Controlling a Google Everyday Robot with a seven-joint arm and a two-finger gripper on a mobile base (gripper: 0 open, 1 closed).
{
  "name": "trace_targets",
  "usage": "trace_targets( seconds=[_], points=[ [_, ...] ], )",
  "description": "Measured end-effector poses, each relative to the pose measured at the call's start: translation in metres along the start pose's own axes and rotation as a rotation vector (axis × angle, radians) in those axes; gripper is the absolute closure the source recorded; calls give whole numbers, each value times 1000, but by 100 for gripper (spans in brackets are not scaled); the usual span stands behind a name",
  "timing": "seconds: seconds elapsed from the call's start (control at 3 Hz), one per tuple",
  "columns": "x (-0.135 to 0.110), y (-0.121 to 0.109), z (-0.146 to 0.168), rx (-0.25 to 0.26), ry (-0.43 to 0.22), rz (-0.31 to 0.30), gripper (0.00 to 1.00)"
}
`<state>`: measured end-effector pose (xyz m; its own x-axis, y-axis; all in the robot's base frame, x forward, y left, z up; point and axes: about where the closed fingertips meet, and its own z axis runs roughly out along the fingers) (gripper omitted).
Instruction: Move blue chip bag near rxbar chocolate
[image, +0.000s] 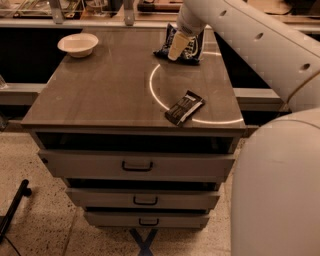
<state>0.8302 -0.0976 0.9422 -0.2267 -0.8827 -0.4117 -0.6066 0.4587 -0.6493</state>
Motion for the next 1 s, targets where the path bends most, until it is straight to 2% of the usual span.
trace_targets(
  seconds=[0.33,1.0],
  points=[
    [0,-1,17,-8,-25,73,0],
    [14,-6,51,-5,-25,132,0]
  ],
)
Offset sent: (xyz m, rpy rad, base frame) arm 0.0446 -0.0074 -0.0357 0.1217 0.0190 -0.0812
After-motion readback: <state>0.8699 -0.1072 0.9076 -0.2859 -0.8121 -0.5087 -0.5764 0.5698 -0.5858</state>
